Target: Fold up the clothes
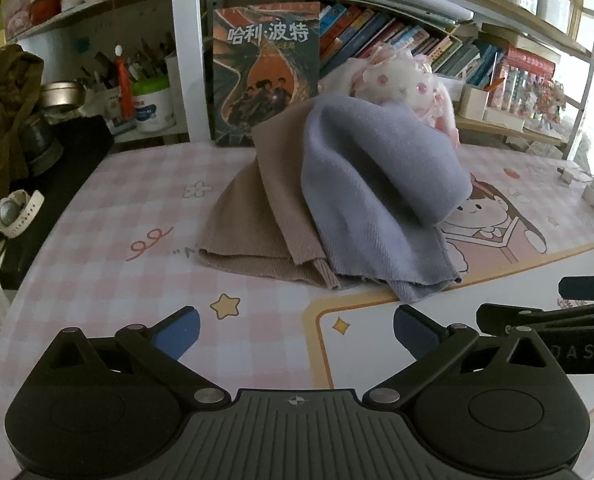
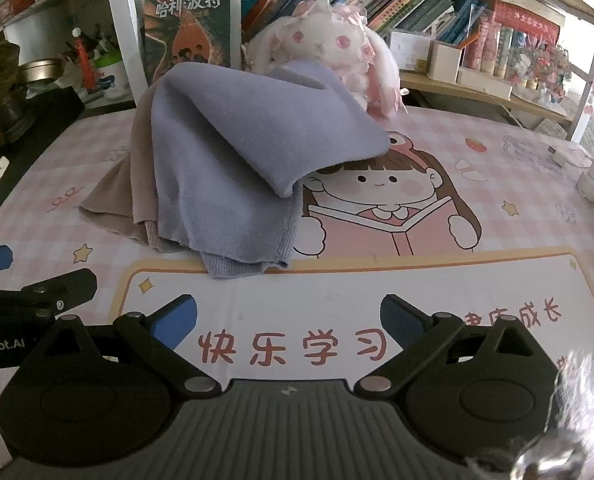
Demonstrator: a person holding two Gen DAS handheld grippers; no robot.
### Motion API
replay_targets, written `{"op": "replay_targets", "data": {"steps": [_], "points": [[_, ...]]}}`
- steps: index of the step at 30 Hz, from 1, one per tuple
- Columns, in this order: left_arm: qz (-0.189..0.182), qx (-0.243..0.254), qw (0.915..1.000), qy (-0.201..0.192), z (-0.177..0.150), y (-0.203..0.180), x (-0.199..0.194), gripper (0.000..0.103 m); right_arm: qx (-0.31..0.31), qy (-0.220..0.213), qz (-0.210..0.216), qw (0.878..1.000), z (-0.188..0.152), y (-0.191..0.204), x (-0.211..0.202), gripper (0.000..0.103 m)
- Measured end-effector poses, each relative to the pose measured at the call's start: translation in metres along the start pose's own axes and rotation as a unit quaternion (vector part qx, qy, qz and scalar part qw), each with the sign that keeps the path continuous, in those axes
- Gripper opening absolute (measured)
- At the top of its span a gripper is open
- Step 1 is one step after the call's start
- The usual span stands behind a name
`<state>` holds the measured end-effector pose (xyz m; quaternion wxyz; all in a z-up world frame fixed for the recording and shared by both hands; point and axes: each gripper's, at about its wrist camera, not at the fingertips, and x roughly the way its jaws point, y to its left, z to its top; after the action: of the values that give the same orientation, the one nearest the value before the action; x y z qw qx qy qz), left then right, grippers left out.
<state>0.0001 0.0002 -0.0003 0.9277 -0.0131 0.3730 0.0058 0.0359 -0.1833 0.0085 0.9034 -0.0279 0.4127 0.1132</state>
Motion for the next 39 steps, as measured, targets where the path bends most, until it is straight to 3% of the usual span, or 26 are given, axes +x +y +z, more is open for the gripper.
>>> {"op": "replay_targets", "data": {"steps": [39], "points": [[0.006, -0.004, 1.0, 0.0, 0.0, 0.003, 0.0, 0.103, -0.004, 0.003, 0.002, 1.0, 0.001, 0.001, 0.0, 0.099]]}}
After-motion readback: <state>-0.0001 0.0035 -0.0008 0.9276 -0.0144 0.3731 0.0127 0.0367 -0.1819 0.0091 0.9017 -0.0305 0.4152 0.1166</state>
